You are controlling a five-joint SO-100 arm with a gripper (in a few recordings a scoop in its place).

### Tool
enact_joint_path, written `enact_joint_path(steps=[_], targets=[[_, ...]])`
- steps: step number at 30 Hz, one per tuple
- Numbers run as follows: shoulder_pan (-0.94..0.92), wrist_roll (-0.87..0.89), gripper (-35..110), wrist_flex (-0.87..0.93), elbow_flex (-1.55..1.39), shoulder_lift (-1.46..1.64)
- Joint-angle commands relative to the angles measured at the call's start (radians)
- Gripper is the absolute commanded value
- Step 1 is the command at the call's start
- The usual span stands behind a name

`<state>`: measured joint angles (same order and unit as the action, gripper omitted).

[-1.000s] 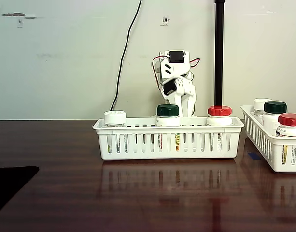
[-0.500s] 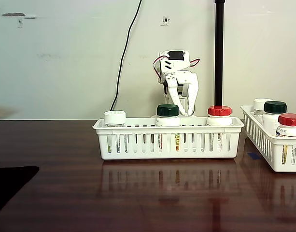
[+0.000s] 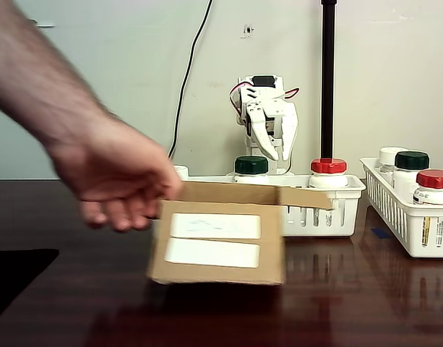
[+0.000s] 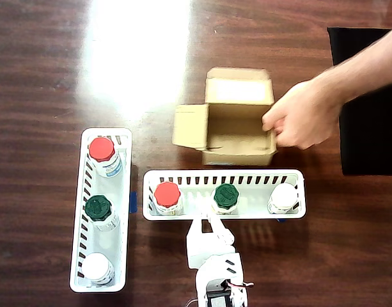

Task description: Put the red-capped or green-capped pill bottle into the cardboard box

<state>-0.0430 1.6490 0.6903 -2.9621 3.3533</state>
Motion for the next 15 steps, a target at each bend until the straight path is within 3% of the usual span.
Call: enact_joint_path(steps=[1, 11, 15], targets=[[-0.046, 0.011, 1, -0.009, 0.052, 0.083], [-0.009, 0.000, 3, 0.170, 0.235, 0.067], [-0.023, 0.002, 18, 0.187, 0.322, -0.025]])
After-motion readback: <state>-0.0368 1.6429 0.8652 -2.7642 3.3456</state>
